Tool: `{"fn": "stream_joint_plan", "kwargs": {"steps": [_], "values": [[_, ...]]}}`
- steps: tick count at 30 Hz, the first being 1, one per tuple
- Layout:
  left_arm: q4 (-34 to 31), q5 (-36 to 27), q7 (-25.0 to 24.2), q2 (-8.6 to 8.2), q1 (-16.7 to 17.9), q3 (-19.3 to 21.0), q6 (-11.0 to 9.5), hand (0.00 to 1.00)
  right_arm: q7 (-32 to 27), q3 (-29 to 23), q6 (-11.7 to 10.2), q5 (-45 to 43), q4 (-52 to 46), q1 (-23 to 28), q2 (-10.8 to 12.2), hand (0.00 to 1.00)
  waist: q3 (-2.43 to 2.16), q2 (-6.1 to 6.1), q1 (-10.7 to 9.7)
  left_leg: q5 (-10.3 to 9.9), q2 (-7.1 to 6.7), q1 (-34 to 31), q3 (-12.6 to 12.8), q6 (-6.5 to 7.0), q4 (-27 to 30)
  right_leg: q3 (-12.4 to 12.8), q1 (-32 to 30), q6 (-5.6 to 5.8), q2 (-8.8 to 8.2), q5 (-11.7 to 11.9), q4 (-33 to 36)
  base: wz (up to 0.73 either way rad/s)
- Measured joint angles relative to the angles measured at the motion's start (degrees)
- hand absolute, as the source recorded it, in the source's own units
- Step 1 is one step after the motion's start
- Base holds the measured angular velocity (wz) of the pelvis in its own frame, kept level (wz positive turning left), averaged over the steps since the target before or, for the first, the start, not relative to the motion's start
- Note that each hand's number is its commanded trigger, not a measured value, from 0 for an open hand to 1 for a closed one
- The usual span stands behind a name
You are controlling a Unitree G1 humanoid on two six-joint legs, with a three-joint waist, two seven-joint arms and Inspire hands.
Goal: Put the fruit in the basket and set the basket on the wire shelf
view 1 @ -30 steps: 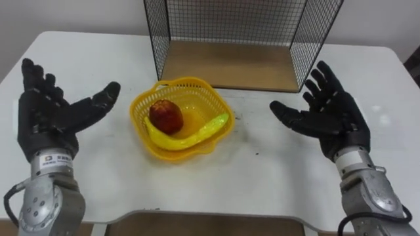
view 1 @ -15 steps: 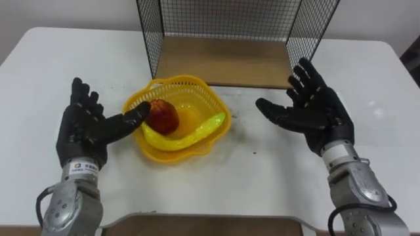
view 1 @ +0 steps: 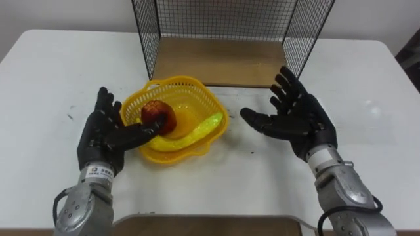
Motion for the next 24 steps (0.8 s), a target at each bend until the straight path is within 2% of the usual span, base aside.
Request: {"fn": "stream_joint_plan", "kwargs": {"steps": [8, 24], "values": [[0.34, 0.07, -0.20, -0.30, 0.00, -0.80, -0.01, 0.00, 0.24, -0.03, 0.00, -3.90, -0.17, -0.18, 0.21, 0.00, -0.01, 0.02, -0.03, -0.01, 0.02, -0.25, -0.04, 0.00, 0.02, -0.11, 0.04, -0.05, 0.04, 0.03, 0.13, 0.00], [0.53, 1.50, -1.55, -0.29, 0.02, -1.50, -0.02, 0.00, 1.57, -0.08, -0.02, -3.43, -0.27, -1.81, 0.28, 0.00, 0.01, 0.10, -0.06, 0.00, 0.03, 0.10, -0.02, 0.00, 0.02, 0.00, 0.12, -0.04, 0.04, 0.03, -0.01, 0.00]]}}
